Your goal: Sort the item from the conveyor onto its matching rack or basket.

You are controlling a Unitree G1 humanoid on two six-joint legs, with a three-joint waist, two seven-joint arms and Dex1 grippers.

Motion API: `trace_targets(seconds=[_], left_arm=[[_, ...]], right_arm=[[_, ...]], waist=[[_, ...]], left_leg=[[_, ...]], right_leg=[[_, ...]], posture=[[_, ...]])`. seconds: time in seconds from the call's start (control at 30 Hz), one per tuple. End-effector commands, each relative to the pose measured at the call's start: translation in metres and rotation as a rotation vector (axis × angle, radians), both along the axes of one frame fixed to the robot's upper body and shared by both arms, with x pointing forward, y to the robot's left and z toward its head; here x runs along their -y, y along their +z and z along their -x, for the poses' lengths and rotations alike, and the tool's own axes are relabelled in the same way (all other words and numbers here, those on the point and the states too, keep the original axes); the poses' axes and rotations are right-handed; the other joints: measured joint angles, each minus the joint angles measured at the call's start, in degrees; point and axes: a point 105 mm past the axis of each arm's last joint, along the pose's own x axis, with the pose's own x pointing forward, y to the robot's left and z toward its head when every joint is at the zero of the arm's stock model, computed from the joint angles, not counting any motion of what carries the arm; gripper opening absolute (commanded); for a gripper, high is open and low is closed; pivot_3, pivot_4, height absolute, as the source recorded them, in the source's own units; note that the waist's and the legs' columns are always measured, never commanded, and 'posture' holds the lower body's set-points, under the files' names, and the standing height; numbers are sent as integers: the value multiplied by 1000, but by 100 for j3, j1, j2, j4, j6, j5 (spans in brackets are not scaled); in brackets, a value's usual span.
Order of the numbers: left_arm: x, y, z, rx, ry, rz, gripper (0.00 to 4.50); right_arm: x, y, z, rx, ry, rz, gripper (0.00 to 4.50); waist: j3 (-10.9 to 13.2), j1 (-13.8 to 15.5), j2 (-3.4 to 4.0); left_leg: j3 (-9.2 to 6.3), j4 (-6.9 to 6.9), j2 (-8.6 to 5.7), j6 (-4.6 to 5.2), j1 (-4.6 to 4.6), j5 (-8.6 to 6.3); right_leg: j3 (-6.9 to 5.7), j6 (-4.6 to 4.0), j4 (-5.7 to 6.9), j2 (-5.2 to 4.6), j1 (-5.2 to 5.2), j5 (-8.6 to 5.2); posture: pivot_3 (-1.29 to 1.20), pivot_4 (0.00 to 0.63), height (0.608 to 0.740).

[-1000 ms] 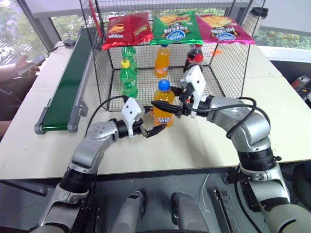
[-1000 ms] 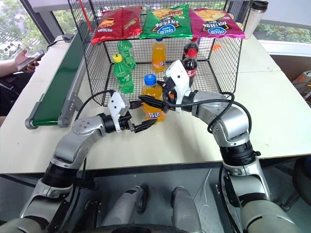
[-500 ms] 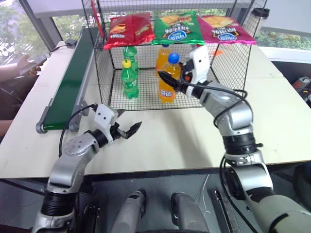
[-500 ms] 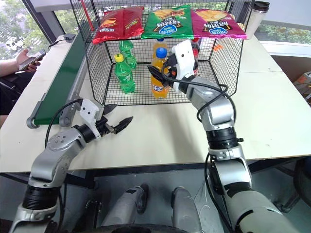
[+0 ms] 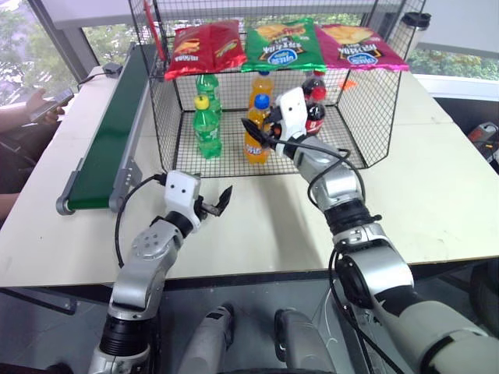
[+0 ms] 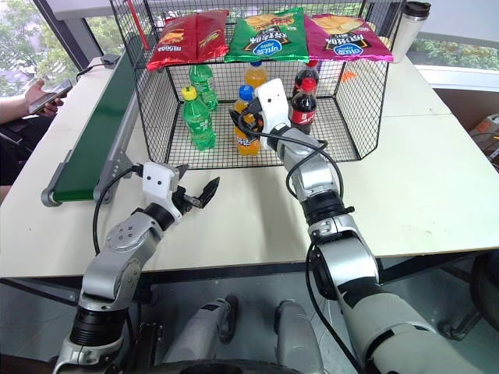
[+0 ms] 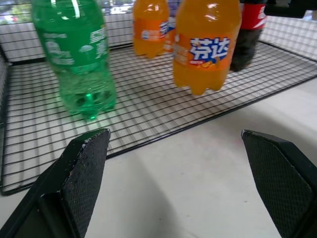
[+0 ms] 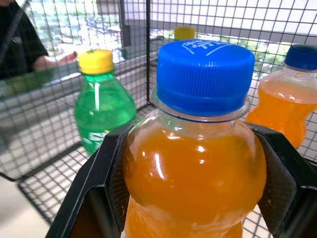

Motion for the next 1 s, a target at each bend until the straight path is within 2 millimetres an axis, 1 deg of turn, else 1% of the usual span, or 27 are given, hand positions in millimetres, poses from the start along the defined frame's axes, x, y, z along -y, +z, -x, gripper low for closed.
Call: trace_targets(seconds=[0.03, 0.27, 0.47, 0.5, 0.53, 0.57, 0.67, 0.77, 0.83, 1.0], left_arm=[[-5, 13, 0, 50, 26, -5, 4411], [-7, 13, -1, 52, 32, -16, 4411], [-8, 15, -3, 58, 41, -21, 4411], [-9, 15, -3, 57, 42, -21, 4500], [-9, 15, -3, 57, 42, -22, 4500], [-10, 15, -2, 57, 43, -24, 4500], [-13, 16, -3, 56, 47, -28, 4500], [-14, 16, -4, 56, 49, -30, 4500], [-14, 16, -4, 57, 51, -28, 4500], [-11, 15, -6, 58, 48, -13, 4500]], right_arm=[[-6, 34, -3, 119, 3, -43, 2649], [-4, 32, -14, 106, -33, -42, 2649], [-2, 28, -19, 100, -69, -40, 2649], [-1, 26, -19, 94, -74, -42, 3664], [-1, 24, -20, 88, -78, -44, 3992], [-1, 23, -20, 85, -83, -43, 4458], [0, 20, -21, 75, -83, -33, 4458], [-2, 20, -19, 84, -61, -23, 4458], [0, 25, -19, 93, -55, -24, 4458], [10, 45, -18, 143, -32, -21, 4458]], waist=[[0, -2, 0], [0, -13, 1], [0, -12, 1], [0, -13, 1], [0, -16, 1], [0, -17, 1], [-1, -19, 2], [-1, -20, 2], [-1, -17, 3], [-1, -7, 3]], left_leg=[[-1, 0, 0, 0, 0, 0], [-1, -1, 1, -1, 0, 1], [-3, -1, 2, -1, 0, 1], [-3, -1, 2, -2, 0, 1], [-3, -1, 2, -2, 0, 1], [-3, -1, 2, -2, 1, 1], [-3, -1, 4, -2, 4, 1], [-3, -1, 5, -3, 7, 1], [-3, -1, 5, -3, 7, 1], [-3, -1, 5, -3, 7, 2]], right_leg=[[0, 0, 0, 1, 0, 0], [1, 0, 0, 4, 0, 0], [3, -1, 0, 6, 0, 0], [3, -1, 0, 6, 0, 0], [3, -1, 1, 7, 0, 0], [4, -1, 1, 7, 0, 0], [5, -1, 2, 9, 1, 0], [6, -2, 3, 12, 3, 0], [6, -3, 3, 12, 3, 0], [7, -2, 3, 12, 5, 0]], posture=[[0, 150, 739], [0, 150, 739], [0, 150, 739], [0, 150, 739], [0, 150, 739], [0, 150, 739], [0, 150, 739], [0, 150, 739], [0, 150, 739], [0, 150, 739]])
